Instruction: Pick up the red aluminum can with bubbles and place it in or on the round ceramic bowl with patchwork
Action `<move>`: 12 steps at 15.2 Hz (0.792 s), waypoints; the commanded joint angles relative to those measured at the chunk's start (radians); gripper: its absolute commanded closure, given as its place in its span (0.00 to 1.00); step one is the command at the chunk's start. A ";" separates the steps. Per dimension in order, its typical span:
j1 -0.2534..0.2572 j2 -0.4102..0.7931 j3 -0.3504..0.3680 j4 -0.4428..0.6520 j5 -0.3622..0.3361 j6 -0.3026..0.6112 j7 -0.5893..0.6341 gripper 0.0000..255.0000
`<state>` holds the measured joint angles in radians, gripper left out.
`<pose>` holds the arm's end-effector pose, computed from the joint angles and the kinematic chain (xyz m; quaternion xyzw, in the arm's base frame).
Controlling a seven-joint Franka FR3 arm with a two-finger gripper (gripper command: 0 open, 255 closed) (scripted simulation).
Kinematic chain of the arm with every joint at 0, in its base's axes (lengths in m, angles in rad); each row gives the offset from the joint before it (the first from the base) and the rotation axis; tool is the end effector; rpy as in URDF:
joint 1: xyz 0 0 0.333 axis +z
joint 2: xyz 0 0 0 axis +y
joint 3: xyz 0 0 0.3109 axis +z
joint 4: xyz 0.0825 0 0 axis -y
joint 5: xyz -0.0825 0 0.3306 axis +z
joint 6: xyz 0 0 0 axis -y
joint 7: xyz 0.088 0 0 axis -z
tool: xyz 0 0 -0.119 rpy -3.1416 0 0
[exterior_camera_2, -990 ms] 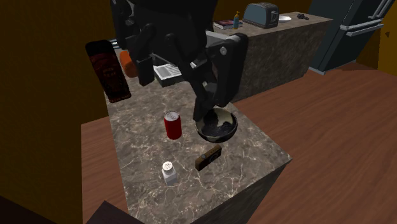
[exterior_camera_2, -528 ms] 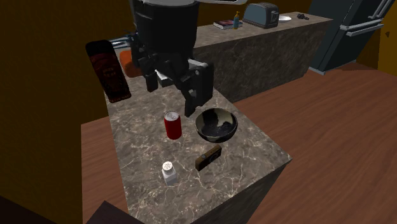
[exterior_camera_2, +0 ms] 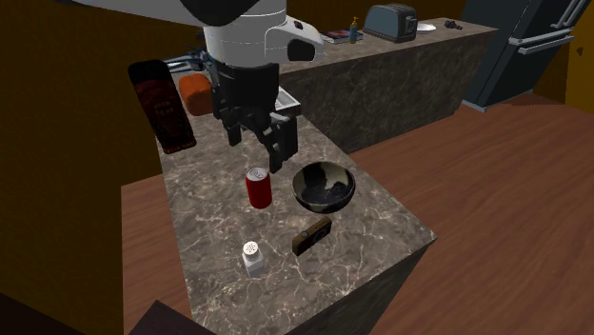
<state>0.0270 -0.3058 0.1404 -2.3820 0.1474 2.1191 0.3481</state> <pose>0.4006 0.0783 0.4502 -0.9904 0.1298 -0.0094 0.0464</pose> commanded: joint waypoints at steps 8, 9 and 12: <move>0.020 0.359 0.071 0.168 -0.103 0.174 0.170 0.00; 0.025 0.400 0.073 0.193 -0.119 0.185 0.191 0.00; 0.045 0.522 0.073 0.277 -0.170 0.212 0.251 0.00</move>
<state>0.0631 0.1712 0.2118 -2.1397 -0.0034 2.3252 0.5728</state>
